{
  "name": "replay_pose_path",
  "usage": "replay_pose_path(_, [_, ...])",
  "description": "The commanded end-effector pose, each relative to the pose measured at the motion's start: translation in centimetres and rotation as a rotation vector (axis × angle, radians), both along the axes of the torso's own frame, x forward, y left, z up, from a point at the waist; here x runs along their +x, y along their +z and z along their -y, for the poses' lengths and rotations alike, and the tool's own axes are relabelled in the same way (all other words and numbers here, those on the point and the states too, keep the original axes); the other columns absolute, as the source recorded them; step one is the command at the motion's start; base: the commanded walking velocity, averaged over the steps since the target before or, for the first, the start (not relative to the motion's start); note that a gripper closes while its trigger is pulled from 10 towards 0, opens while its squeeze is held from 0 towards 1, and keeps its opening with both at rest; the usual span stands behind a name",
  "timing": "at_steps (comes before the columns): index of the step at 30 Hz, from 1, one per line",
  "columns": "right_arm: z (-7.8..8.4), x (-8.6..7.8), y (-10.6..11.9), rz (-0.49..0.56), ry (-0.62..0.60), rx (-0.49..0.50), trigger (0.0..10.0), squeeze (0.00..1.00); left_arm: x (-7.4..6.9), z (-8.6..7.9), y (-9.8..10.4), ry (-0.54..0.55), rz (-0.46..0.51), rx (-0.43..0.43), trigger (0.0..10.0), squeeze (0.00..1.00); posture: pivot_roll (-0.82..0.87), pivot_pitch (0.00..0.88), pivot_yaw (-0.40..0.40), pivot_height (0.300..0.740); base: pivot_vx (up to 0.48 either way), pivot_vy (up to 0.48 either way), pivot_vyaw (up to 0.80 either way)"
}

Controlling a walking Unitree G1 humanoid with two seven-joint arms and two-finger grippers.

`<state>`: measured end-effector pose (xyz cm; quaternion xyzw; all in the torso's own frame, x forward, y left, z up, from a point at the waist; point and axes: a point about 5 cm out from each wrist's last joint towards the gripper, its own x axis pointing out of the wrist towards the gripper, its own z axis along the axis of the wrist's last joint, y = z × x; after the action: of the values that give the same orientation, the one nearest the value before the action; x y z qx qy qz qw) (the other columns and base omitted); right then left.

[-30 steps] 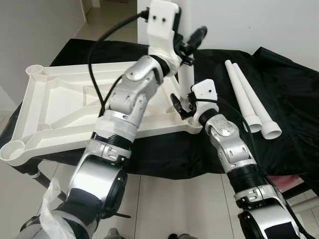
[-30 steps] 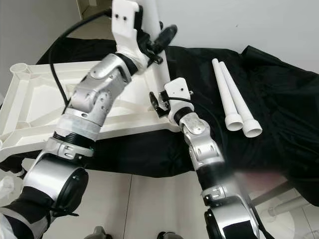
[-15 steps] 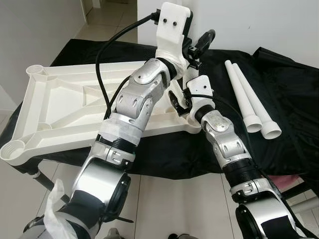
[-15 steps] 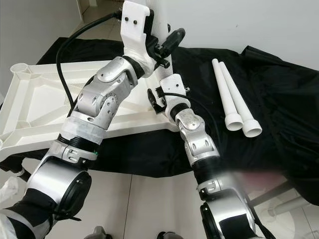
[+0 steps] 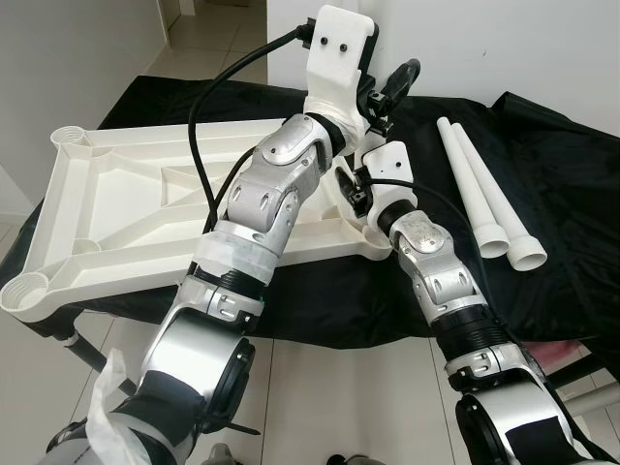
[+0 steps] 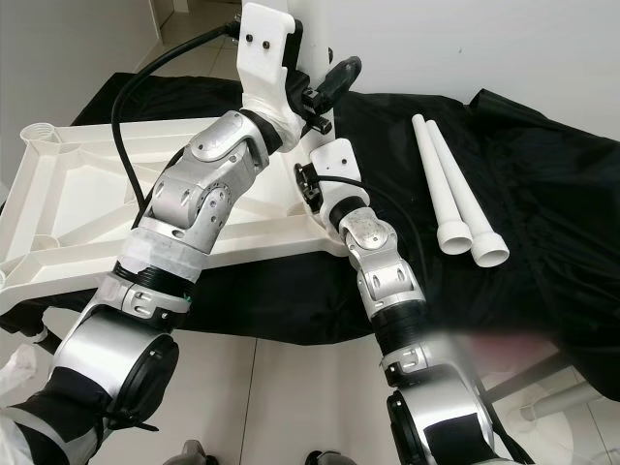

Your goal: Building children table

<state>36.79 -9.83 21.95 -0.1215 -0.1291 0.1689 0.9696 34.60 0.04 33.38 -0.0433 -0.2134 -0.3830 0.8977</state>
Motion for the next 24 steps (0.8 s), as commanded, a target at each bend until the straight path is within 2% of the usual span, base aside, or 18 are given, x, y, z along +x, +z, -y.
replay_pose_path(1, [-0.3, 0.1, 0.3, 0.01, 0.009, 0.014, 0.0, 0.0, -0.6, 0.5, 0.4, -0.004, 0.038, 0.003, 10.0, 0.0, -0.01, 0.028, -0.026, 0.74, 0.0, 0.0, 0.0])
replay_pose_path(7, [-0.2, 0.1, 0.2, 0.004, -0.006, 0.024, 0.0, 0.0, -0.7, 0.6, 0.5, -0.006, 0.052, 0.013, 10.0, 0.0, -0.01, 0.042, -0.021, 0.74, 0.0, 0.0, 0.0])
replay_pose_path(8, [-0.1, 0.2, 0.1, -0.001, -0.024, 0.03, 2.7, 0.0, -0.8, 0.6, 0.5, -0.012, 0.059, 0.018, 10.0, 0.0, -0.01, 0.042, -0.021, 0.74, 0.0, 0.0, 0.0])
replay_pose_path(9, [-0.1, 0.2, 0.1, -0.001, -0.024, 0.03, 2.7, 0.0, -0.8, 0.6, 0.5, -0.012, 0.059, 0.018, 10.0, 0.0, -0.01, 0.042, -0.021, 0.74, 0.0, 0.0, 0.0])
replay_pose_path(10, [0.0, 0.3, 0.1, -0.013, -0.05, 0.057, 10.0, 0.0, -0.8, 0.4, 0.7, -0.038, 0.038, -0.02, 10.0, 1.0, -0.01, 0.052, -0.015, 0.74, 0.0, 0.0, 0.0])
replay_pose_path(19, [0.3, 0.5, -0.2, -0.041, -0.083, 0.097, 10.0, 0.0, -0.7, -0.4, 1.2, -0.046, 0.028, -0.058, 10.0, 0.99, -0.01, 0.063, -0.015, 0.74, 0.0, 0.0, 0.0])
replay_pose_path(20, [0.5, 0.6, -0.3, -0.052, -0.097, 0.117, 10.0, 0.0, -0.7, -0.7, 1.3, -0.05, 0.031, -0.066, 10.0, 0.0, -0.01, 0.063, -0.015, 0.74, 0.0, 0.0, 0.0])
replay_pose_path(24, [1.2, 0.7, -0.5, -0.06, -0.134, 0.153, 10.0, 0.0, -0.7, -1.5, 1.5, -0.053, 0.037, -0.091, 10.0, 0.0, -0.01, 0.068, -0.017, 0.74, 0.0, 0.0, 0.0])
